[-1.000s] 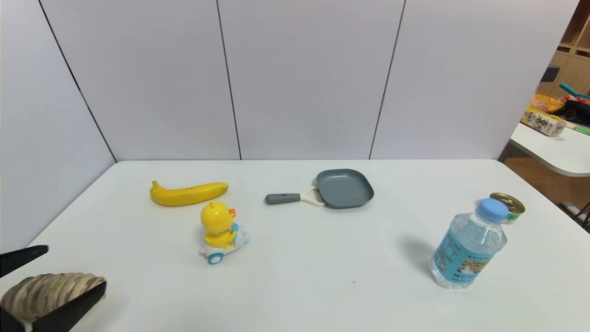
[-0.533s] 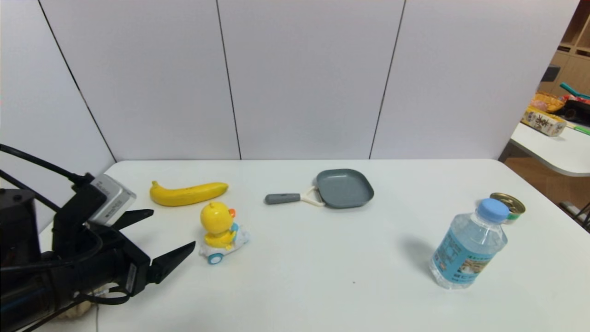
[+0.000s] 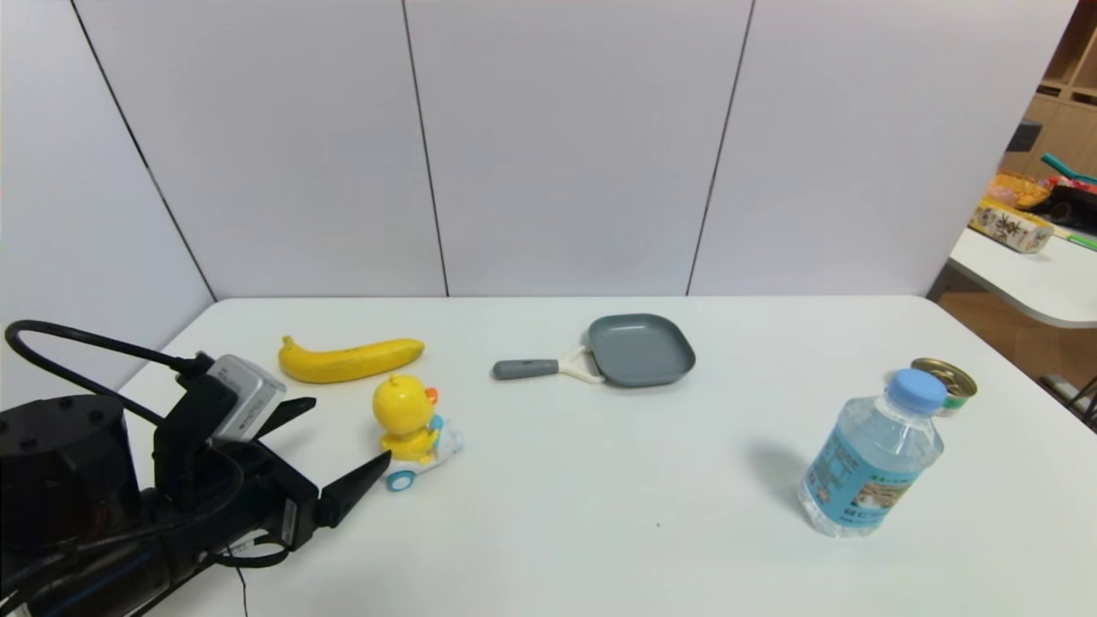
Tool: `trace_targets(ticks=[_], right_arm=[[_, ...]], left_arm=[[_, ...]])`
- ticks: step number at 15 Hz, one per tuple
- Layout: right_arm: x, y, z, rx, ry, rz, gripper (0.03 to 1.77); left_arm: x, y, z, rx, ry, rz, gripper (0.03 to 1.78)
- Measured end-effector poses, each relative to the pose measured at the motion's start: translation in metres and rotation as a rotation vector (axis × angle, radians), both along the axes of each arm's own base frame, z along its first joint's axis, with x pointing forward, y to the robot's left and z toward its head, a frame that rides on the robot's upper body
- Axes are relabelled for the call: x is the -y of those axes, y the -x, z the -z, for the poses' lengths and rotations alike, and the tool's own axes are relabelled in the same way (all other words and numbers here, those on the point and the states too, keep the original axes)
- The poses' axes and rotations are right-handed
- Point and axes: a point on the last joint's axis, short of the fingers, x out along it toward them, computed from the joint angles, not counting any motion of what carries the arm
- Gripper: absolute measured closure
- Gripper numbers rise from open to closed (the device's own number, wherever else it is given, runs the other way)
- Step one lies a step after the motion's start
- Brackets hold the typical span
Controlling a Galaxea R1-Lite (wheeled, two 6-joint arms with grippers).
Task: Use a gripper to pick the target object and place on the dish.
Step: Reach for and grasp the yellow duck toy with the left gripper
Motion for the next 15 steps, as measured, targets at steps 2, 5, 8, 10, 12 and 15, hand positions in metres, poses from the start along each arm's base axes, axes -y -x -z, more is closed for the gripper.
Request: trace_targets(ticks=[2,5,8,10,12,15], right_arm=[[0.0,0.0,0.0,0.0,-0.001,0.0,0.09],[0.0,0.0,0.0,0.0,0.0,0.0,0.09],[0.0,0.0,0.0,0.0,0.0,0.0,0.09],[0.0,0.0,0.0,0.0,0.0,0.0,0.09],[0.0,0.0,0.0,0.0,0.0,0.0,0.09],[0.0,0.0,0.0,0.0,0.001,0.0,0.09]], left_arm=[[-0.001,0.002,0.003,0.022,0.017,-0.001,0.12],[-0.001,0.005,0.008,0.037,0.046,0.0,0.12],[0.004,0.004,0.013,0.008,0.07,0.017,0.12],[0.008,0.0,0.015,-0.004,0.069,0.03,0.12],[0.013,-0.005,0.017,-0.015,0.068,0.04,0.12],[0.019,-0.015,0.02,-0.024,0.064,0.05,0.12]])
